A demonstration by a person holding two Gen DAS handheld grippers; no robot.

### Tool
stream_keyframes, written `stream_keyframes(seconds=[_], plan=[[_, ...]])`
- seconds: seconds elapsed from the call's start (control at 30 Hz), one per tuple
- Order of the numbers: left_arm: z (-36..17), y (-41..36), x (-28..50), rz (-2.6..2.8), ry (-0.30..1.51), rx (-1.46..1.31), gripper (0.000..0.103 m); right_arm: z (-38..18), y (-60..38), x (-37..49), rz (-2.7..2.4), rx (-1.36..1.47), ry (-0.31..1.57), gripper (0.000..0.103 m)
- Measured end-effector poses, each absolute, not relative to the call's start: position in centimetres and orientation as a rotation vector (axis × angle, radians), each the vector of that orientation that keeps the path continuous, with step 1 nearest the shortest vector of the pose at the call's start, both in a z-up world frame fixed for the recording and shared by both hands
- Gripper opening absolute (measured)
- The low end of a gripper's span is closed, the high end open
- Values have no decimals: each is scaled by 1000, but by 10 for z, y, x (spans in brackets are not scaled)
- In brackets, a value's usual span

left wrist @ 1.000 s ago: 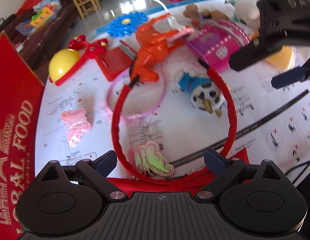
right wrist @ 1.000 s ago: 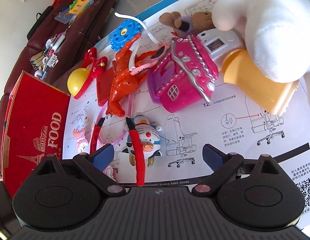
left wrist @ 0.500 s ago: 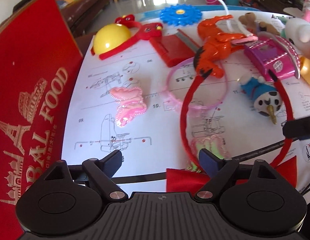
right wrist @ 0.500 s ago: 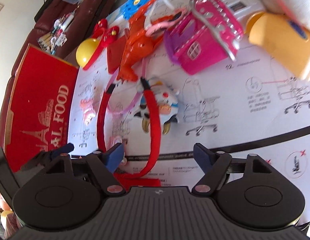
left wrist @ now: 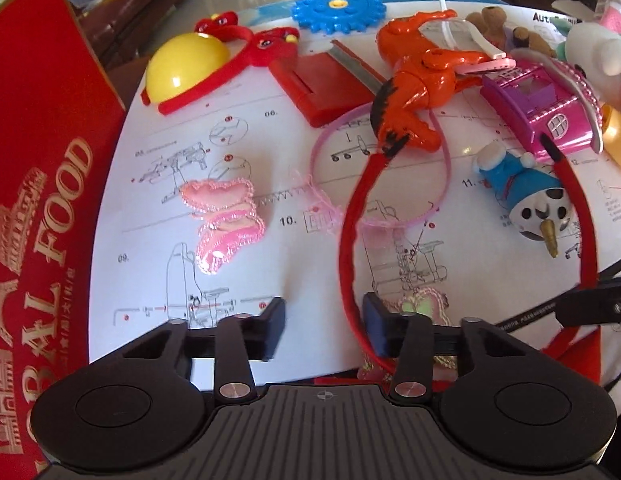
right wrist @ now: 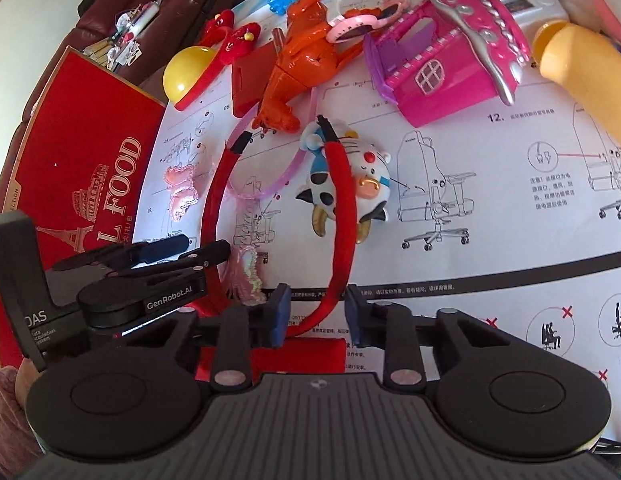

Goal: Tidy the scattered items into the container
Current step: 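Lower the left gripper onto the red headband while the right gripper approaches it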

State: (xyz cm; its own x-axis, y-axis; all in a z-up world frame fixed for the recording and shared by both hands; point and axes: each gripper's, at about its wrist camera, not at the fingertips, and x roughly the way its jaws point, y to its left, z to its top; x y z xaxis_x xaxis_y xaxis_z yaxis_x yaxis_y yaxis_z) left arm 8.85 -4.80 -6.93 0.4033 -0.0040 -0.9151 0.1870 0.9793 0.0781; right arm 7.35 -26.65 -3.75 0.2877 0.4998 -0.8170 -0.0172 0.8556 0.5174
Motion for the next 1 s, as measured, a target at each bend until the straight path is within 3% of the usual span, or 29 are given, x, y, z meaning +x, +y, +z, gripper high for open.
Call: stream_keyframes(seconds=[0.13,0.23,0.53,0.6,0.7,0.73,0.8,1.0], plan=[[-70,-41,73,-133,1171,174,37,-28,-247,82,409,411,1223,27],[-69,-35,61,-141,1194,133,44,-21,-227,94,445,370,1209,27],[-55,-30,43,-148,1204,12,45,-6,-180,129,508,303,1164,29],[-50,-32,41,-152,1181,4,50,-2,-178,134,510,302,1152,29],[-47,-36,43,-107,1145,66,34,0,-182,139,458,265,1128,35],[-49,-36,44,-97,1151,76,33,0,-187,140,438,262,1124,45],[-53,-30,47,-96,1178,47,39,0,-202,139,410,293,1121,54],[-59,-26,49,-102,1197,52,49,-2,-254,122,333,388,1117,57]])
